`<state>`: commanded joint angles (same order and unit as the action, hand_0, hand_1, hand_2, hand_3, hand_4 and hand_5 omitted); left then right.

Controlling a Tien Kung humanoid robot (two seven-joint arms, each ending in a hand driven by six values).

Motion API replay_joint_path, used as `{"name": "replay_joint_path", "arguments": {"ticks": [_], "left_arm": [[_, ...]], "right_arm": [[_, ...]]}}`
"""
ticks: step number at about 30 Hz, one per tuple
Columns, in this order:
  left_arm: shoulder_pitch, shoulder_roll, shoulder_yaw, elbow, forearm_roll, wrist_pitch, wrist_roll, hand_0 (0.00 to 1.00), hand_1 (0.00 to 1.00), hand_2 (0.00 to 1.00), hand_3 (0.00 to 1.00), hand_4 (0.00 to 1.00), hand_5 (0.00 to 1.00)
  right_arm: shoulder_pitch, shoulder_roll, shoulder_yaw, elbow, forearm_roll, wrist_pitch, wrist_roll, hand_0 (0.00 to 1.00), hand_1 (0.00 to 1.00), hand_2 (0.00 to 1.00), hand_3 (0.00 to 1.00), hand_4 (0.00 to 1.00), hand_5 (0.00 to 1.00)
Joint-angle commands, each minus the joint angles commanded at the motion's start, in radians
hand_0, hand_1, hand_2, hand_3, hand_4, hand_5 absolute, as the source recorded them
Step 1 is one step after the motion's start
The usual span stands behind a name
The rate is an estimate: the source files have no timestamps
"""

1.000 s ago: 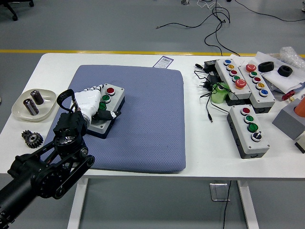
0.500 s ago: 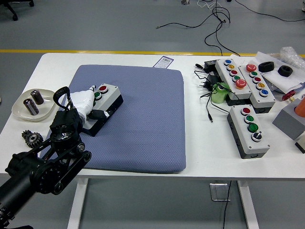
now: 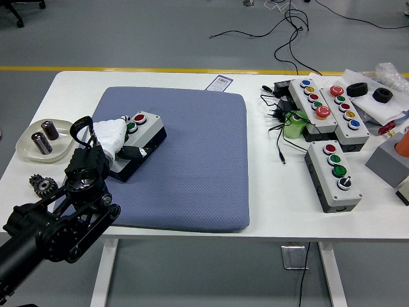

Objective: Pick up the button,place it on the desk,press the button,press the button

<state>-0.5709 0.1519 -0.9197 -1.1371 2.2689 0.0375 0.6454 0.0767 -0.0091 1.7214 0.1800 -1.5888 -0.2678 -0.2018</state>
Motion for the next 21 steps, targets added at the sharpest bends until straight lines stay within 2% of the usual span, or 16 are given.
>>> {"name": "replay_joint_path", "arguments": {"ticks": [2, 3, 6, 8, 9, 12, 14, 15, 18, 21], "left_arm": [[-0.001, 0.016, 0.013, -0.008, 0.0, 0.024, 0.0, 0.063, 0.002, 0.006, 0.481, 0.851, 0.149], [-0.002, 0.026, 0.02, -0.012, 0.0, 0.034, 0.0, 0.067, 0.002, 0.002, 0.378, 0.833, 0.42], [-0.003, 0.056, 0.038, -0.027, 0.0, 0.064, -0.007, 0.067, 0.002, 0.002, 0.378, 0.833, 0.42], [-0.004, 0.079, 0.053, -0.043, 0.0, 0.074, -0.05, 0.067, 0.002, 0.002, 0.378, 0.833, 0.42], [-0.005, 0.091, 0.061, -0.051, 0.0, 0.081, -0.079, 0.072, 0.002, 0.002, 0.351, 0.727, 0.639], [-0.013, 0.138, 0.1, -0.078, -0.009, 0.109, -0.195, 0.072, 0.002, 0.002, 0.351, 0.727, 0.639], [-0.021, 0.172, 0.128, -0.089, -0.058, 0.12, -0.267, 0.072, 0.002, 0.002, 0.351, 0.727, 0.639], [-0.022, 0.186, 0.138, -0.093, -0.082, 0.122, -0.311, 0.072, 0.002, 0.002, 0.338, 0.705, 0.713], [-0.026, 0.223, 0.171, -0.109, -0.142, 0.131, -0.434, 0.072, 0.002, 0.002, 0.338, 0.705, 0.713], [-0.037, 0.247, 0.202, -0.107, -0.127, 0.146, -0.558, 0.07, 0.002, 0.002, 0.339, 0.703, 0.74]], "right_arm": [[-0.001, 0.0, -0.001, 0.0, 0.0, 0.0, -0.001, 0.527, 0.64, 0.689, 0.611, 0.284, 0.12], [-0.001, 0.0, -0.001, 0.0, 0.0, 0.0, -0.001, 0.526, 0.64, 0.689, 0.611, 0.284, 0.119], [-0.001, 0.0, -0.001, 0.0, 0.001, -0.001, -0.002, 0.526, 0.64, 0.689, 0.611, 0.284, 0.119], [-0.002, 0.001, 0.0, 0.0, 0.0, -0.001, -0.002, 0.526, 0.64, 0.689, 0.611, 0.284, 0.119], [-0.002, 0.001, 0.001, 0.0, 0.0, -0.001, -0.002, 0.526, 0.641, 0.689, 0.611, 0.284, 0.119], [-0.004, 0.0, 0.002, 0.0, -0.002, 0.0, -0.002, 0.526, 0.641, 0.689, 0.611, 0.284, 0.119], [-0.004, 0.0, 0.002, 0.0, -0.001, -0.001, -0.001, 0.526, 0.641, 0.689, 0.611, 0.284, 0.119], [-0.004, 0.0, 0.002, 0.0, -0.001, 0.0, -0.001, 0.526, 0.64, 0.689, 0.611, 0.284, 0.119], [-0.002, 0.001, 0.003, 0.0, 0.0, -0.001, 0.0, 0.526, 0.64, 0.689, 0.611, 0.284, 0.119], [-0.002, 0.001, 0.002, 0.0, 0.001, -0.001, 0.0, 0.526, 0.64, 0.689, 0.611, 0.284, 0.119]]}}
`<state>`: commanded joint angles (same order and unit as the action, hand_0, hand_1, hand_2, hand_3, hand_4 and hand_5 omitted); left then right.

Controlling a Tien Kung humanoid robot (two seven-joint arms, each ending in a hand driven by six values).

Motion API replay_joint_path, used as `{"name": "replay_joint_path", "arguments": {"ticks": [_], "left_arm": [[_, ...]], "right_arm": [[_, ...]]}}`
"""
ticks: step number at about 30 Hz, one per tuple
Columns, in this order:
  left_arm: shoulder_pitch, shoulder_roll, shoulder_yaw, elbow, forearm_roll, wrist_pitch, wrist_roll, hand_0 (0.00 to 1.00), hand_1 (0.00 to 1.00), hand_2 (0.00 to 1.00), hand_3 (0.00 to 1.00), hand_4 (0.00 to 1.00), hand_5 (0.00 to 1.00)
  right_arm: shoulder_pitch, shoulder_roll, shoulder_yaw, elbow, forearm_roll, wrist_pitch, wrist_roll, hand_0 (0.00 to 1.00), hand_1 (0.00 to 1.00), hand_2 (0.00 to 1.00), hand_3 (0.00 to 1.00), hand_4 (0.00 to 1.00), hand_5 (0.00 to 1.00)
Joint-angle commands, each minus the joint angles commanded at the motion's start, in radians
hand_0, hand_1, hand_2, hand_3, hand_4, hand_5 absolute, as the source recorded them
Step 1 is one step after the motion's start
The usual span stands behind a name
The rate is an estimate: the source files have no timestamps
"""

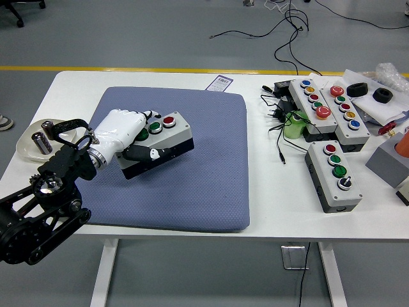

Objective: Pick up the button,place it on the desk,press the button,press the button

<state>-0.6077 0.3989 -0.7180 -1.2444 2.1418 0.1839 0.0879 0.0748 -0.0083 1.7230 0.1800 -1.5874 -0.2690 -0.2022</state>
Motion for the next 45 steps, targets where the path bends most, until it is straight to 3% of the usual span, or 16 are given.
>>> {"name": "replay_joint_path", "arguments": {"ticks": [5, 9, 13, 20, 24, 25, 30, 31, 32, 36, 37, 40, 42, 45], "left_arm": [[-0.034, 0.038, 0.07, 0.019, 0.071, 0.073, -0.212, 0.07, 0.002, 0.002, 0.339, 0.703, 0.74], [-0.046, 0.064, 0.123, 0.033, 0.064, 0.128, -0.297, 0.072, 0.002, 0.002, 0.339, 0.704, 0.75], [-0.036, 0.065, 0.131, 0.045, 0.066, 0.157, -0.307, 0.068, 0.002, 0.002, 0.349, 0.696, 0.768], [-0.023, 0.042, 0.1, 0.069, 0.095, 0.251, -0.258, 0.064, 0.002, 0.002, 0.399, 0.7, 0.77], [-0.021, 0.046, 0.079, 0.05, 0.078, 0.302, -0.232, 0.064, 0.002, 0.002, 0.399, 0.7, 0.77], [-0.018, 0.048, 0.067, 0.037, 0.067, 0.305, -0.221, 0.059, 0.002, 0.033, 0.511, 0.714, 0.766], [0.002, 0.058, 0.002, -0.039, -0.024, 0.297, -0.163, 0.059, 0.002, 0.033, 0.511, 0.714, 0.766], [0.006, 0.061, -0.009, -0.057, -0.044, 0.292, -0.143, 0.051, 0.007, 0.055, 0.621, 0.729, 0.946], [0.012, 0.063, -0.022, -0.081, -0.07, 0.275, -0.114, 0.051, 0.007, 0.055, 0.621, 0.729, 0.946], [0.057, 0.076, -0.068, -0.202, -0.199, 0.117, 0.047, 0.051, 0.007, 0.055, 0.621, 0.729, 0.946], [0.068, 0.079, -0.072, -0.235, -0.221, 0.079, 0.086, 0.042, 0.002, 0.002, 0.675, 0.622, 0.998], [0.101, 0.089, -0.083, -0.343, -0.244, -0.044, 0.216, 0.042, 0.002, 0.002, 0.675, 0.622, 0.998], [0.117, 0.096, -0.088, -0.406, -0.25, -0.096, 0.301, 0.042, 0.002, 0.002, 0.675, 0.622, 0.998], [0.132, 0.109, -0.094, -0.488, -0.241, -0.12, 0.424, 0.039, 0.002, 0.002, 0.692, 0.601, 0.998]], "right_arm": [[0.001, 0.001, -0.002, 0.0, 0.0, 0.0, -0.002, 0.526, 0.64, 0.689, 0.611, 0.284, 0.119], [0.003, 0.0, -0.004, 0.0, 0.005, 0.0, -0.001, 0.529, 0.64, 0.689, 0.611, 0.283, 0.117], [0.004, 0.0, -0.005, 0.0, 0.005, -0.001, -0.001, 0.526, 0.64, 0.689, 0.611, 0.284, 0.118], [0.003, 0.002, -0.003, 0.0, 0.001, 0.0, -0.002, 0.526, 0.64, 0.689, 0.611, 0.284, 0.117], [0.003, 0.002, -0.002, 0.0, -0.001, 0.0, -0.002, 0.526, 0.64, 0.689, 0.611, 0.284, 0.117], [0.003, 0.001, -0.001, 0.0, -0.001, 0.0, -0.002, 0.526, 0.64, 0.689, 0.611, 0.284, 0.116], [0.003, 0.001, -0.001, 0.0, -0.001, 0.0, -0.002, 0.526, 0.64, 0.689, 0.611, 0.284, 0.116], [0.003, 0.001, 0.0, 0.0, -0.002, 0.0, -0.002, 0.526, 0.64, 0.689, 0.611, 0.283, 0.118], [0.004, 0.001, 0.0, 0.0, -0.004, 0.0, -0.002, 0.526, 0.64, 0.689, 0.611, 0.283, 0.118], [0.004, 0.002, 0.003, 0.0, -0.003, 0.0, -0.001, 0.526, 0.64, 0.689, 0.611, 0.283, 0.118], [0.004, 0.002, 0.003, 0.0, -0.003, 0.0, -0.001, 0.525, 0.64, 0.689, 0.611, 0.284, 0.117], [0.004, 0.002, 0.005, 0.0, -0.005, 0.0, -0.002, 0.525, 0.64, 0.689, 0.611, 0.284, 0.117], [0.004, 0.003, 0.006, 0.0, -0.007, 0.001, -0.002, 0.525, 0.64, 0.689, 0.611, 0.284, 0.117], [0.004, 0.003, 0.008, 0.0, -0.009, 0.001, -0.002, 0.526, 0.641, 0.689, 0.611, 0.283, 0.117]]}}
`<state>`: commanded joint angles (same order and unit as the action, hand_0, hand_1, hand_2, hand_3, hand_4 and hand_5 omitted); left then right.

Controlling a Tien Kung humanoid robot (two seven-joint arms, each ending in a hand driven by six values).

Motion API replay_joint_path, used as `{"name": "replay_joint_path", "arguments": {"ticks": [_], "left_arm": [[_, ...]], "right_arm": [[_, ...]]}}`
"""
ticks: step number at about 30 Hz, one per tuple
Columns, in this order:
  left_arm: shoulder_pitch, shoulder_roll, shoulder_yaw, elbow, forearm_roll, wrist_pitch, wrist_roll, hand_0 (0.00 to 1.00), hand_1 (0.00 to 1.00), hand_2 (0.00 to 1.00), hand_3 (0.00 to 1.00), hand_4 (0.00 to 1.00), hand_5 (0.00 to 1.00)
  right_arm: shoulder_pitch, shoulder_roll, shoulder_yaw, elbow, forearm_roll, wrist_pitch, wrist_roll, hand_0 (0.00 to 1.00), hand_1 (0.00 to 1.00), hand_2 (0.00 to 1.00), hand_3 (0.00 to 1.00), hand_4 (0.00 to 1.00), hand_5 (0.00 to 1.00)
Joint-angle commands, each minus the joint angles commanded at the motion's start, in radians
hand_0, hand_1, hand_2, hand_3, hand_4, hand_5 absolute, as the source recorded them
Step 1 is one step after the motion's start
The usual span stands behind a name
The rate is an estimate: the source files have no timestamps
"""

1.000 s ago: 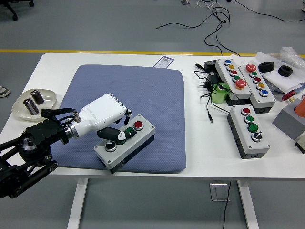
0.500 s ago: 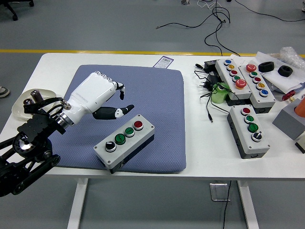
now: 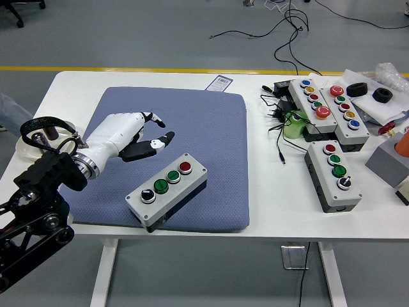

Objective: Pick up the button,place it on the desk,press the button,press the button

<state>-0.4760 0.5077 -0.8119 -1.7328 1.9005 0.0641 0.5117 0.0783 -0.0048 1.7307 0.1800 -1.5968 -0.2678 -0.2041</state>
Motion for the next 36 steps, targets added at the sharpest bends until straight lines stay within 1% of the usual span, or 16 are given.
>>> {"name": "replay_joint_path", "arguments": {"ticks": [2, 3, 4, 9, 10, 11, 18, 23, 26, 27, 28, 30, 32, 33, 34, 36], "left_arm": [[0.008, 0.009, -0.007, -0.046, -0.001, -0.007, 0.078, 0.039, 0.002, 0.002, 0.692, 0.601, 0.998], [0.01, 0.012, -0.01, -0.046, 0.001, -0.016, 0.096, 0.039, 0.002, 0.002, 0.692, 0.601, 0.998], [0.013, 0.017, -0.013, -0.046, 0.003, -0.029, 0.108, 0.036, 0.002, 0.002, 0.691, 0.597, 0.932], [0.029, 0.045, -0.008, -0.046, -0.007, -0.127, 0.134, 0.036, 0.002, 0.002, 0.691, 0.597, 0.932], [0.031, 0.049, -0.002, -0.046, -0.012, -0.136, 0.134, 0.021, 0.002, 0.002, 0.682, 0.597, 0.899], [0.033, 0.053, 0.005, -0.046, -0.016, -0.141, 0.134, 0.021, 0.002, 0.002, 0.682, 0.597, 0.899], [0.037, 0.064, 0.038, -0.046, -0.031, -0.136, 0.134, 0.021, 0.002, 0.002, 0.68, 0.598, 0.899], [0.028, 0.065, 0.048, -0.046, -0.03, -0.113, 0.123, 0.018, 0.002, 0.002, 0.679, 0.597, 0.902], [0.021, 0.061, 0.047, -0.046, -0.046, -0.079, 0.108, 0.018, 0.002, 0.002, 0.679, 0.597, 0.902], [0.017, 0.058, 0.046, -0.046, -0.054, -0.058, 0.098, 0.018, 0.002, 0.002, 0.679, 0.597, 0.902], [0.013, 0.053, 0.045, -0.046, -0.067, -0.034, 0.085, 0.012, 0.002, 0.002, 0.681, 0.592, 0.956], [0.004, 0.041, 0.041, -0.046, -0.114, 0.015, 0.048, 0.012, 0.002, 0.002, 0.681, 0.592, 0.956], [-0.007, 0.03, 0.041, -0.046, -0.185, 0.061, -0.008, 0.012, 0.002, 0.002, 0.681, 0.592, 0.956], [-0.012, 0.025, 0.041, -0.046, -0.227, 0.067, -0.047, 0.012, 0.002, 0.002, 0.681, 0.592, 0.956], [-0.016, 0.023, 0.041, -0.046, -0.258, 0.064, -0.083, 0.016, 0.002, 0.002, 0.681, 0.597, 0.998], [-0.019, 0.022, 0.042, -0.046, -0.307, 0.045, -0.147, 0.016, 0.002, 0.002, 0.681, 0.597, 0.998]], "right_arm": [[0.0, 0.0, 0.0, 0.0, 0.0, 0.0, 0.0, 0.526, 0.641, 0.689, 0.611, 0.283, 0.117], [0.0, 0.0, 0.0, 0.0, -0.001, 0.001, 0.0, 0.526, 0.641, 0.689, 0.611, 0.283, 0.117], [-0.001, 0.0, 0.0, 0.0, -0.001, 0.001, 0.0, 0.532, 0.64, 0.689, 0.611, 0.283, 0.117], [-0.002, 0.0, -0.001, 0.0, 0.003, 0.001, 0.0, 0.532, 0.64, 0.689, 0.611, 0.283, 0.117], [-0.002, 0.0, -0.001, 0.0, 0.004, 0.001, 0.001, 0.532, 0.64, 0.689, 0.611, 0.283, 0.117], [-0.002, 0.0, -0.001, 0.0, 0.004, 0.001, 0.001, 0.532, 0.64, 0.689, 0.611, 0.283, 0.117], [-0.003, 0.001, -0.002, 0.0, 0.006, 0.0, 0.0, 0.532, 0.64, 0.689, 0.611, 0.283, 0.117], [-0.005, 0.001, -0.002, 0.0, 0.004, 0.0, -0.001, 0.533, 0.64, 0.689, 0.611, 0.283, 0.117], [-0.007, 0.0, -0.002, 0.0, 0.004, 0.0, -0.001, 0.533, 0.64, 0.689, 0.611, 0.283, 0.117], [-0.008, 0.0, -0.002, 0.0, 0.004, 0.0, -0.001, 0.533, 0.64, 0.689, 0.611, 0.283, 0.117], [-0.008, 0.0, -0.002, 0.0, 0.004, 0.0, -0.001, 0.533, 0.64, 0.689, 0.611, 0.282, 0.118], [-0.009, 0.0, -0.004, 0.0, 0.003, 0.001, -0.001, 0.533, 0.64, 0.689, 0.611, 0.282, 0.118], [-0.01, -0.001, -0.004, 0.0, 0.003, 0.001, -0.001, 0.533, 0.64, 0.689, 0.611, 0.282, 0.118], [-0.01, -0.001, -0.005, 0.0, 0.004, 0.001, -0.001, 0.533, 0.64, 0.689, 0.611, 0.282, 0.118], [-0.01, -0.001, -0.006, 0.0, 0.004, 0.001, -0.001, 0.533, 0.64, 0.688, 0.611, 0.283, 0.118], [-0.01, -0.001, -0.007, 0.0, 0.005, 0.001, 0.0, 0.533, 0.64, 0.688, 0.611, 0.283, 0.118]]}}
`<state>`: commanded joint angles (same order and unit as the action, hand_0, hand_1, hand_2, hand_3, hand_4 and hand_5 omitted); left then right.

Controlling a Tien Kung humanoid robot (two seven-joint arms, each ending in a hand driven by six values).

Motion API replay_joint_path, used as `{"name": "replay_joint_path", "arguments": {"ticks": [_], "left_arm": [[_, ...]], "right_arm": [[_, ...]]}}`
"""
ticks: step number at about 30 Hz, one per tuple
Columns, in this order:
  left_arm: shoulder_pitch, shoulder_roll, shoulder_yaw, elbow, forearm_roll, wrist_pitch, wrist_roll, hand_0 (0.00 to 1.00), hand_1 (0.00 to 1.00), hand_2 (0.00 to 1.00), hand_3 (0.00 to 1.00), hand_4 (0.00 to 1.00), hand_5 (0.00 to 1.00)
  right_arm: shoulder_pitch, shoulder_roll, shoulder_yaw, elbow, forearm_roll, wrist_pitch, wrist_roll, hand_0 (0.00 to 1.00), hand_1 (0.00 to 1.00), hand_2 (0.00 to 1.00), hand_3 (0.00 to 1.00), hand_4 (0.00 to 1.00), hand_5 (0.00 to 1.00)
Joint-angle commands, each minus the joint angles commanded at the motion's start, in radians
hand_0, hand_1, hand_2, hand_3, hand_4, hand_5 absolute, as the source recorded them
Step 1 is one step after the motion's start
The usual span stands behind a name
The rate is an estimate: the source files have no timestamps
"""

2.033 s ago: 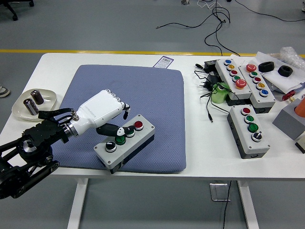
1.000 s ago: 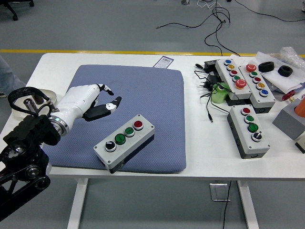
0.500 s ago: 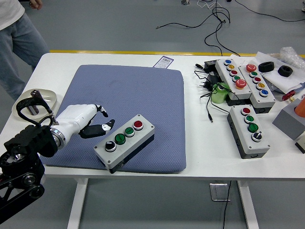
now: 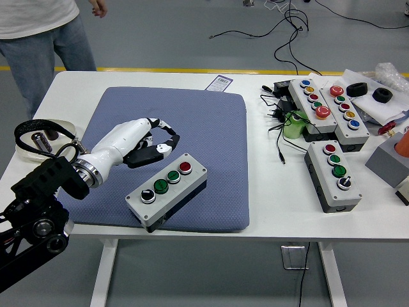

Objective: Pick up the button,place it on the desk,press the button,press the button

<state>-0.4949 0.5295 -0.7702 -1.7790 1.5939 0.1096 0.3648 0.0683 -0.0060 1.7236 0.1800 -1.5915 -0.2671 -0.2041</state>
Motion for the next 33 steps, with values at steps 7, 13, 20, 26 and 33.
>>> {"name": "replay_joint_path", "arguments": {"ticks": [7, 13, 20, 26, 33], "left_arm": [[0.006, 0.017, -0.017, 0.0, 0.004, -0.096, -0.066, 0.016, 0.002, 0.002, 0.664, 0.595, 0.998], [0.018, 0.044, -0.031, 0.0, 0.042, -0.126, -0.057, 0.015, 0.002, 0.002, 0.622, 0.595, 0.998], [0.032, 0.06, -0.018, 0.0, 0.041, -0.162, -0.047, 0.014, 0.002, 0.002, 0.597, 0.593, 0.998], [0.027, 0.055, 0.019, 0.0, 0.036, -0.162, -0.044, 0.015, 0.002, 0.002, 0.59, 0.596, 0.998], [0.017, 0.046, 0.039, 0.0, 0.054, -0.154, -0.039, 0.015, 0.002, 0.002, 0.595, 0.594, 0.998]], "right_arm": [[0.002, -0.001, -0.002, 0.0, 0.006, 0.0, 0.002, 0.532, 0.64, 0.689, 0.611, 0.283, 0.117], [0.005, -0.001, 0.0, 0.0, 0.005, 0.001, 0.002, 0.531, 0.64, 0.689, 0.611, 0.282, 0.118], [0.006, 0.0, 0.003, 0.0, 0.001, 0.001, 0.0, 0.532, 0.64, 0.689, 0.611, 0.283, 0.117], [0.006, -0.001, 0.0, 0.0, 0.003, 0.001, 0.0, 0.534, 0.64, 0.689, 0.611, 0.283, 0.118], [0.007, -0.002, -0.003, 0.0, 0.005, 0.001, 0.001, 0.534, 0.64, 0.689, 0.611, 0.283, 0.118]]}}
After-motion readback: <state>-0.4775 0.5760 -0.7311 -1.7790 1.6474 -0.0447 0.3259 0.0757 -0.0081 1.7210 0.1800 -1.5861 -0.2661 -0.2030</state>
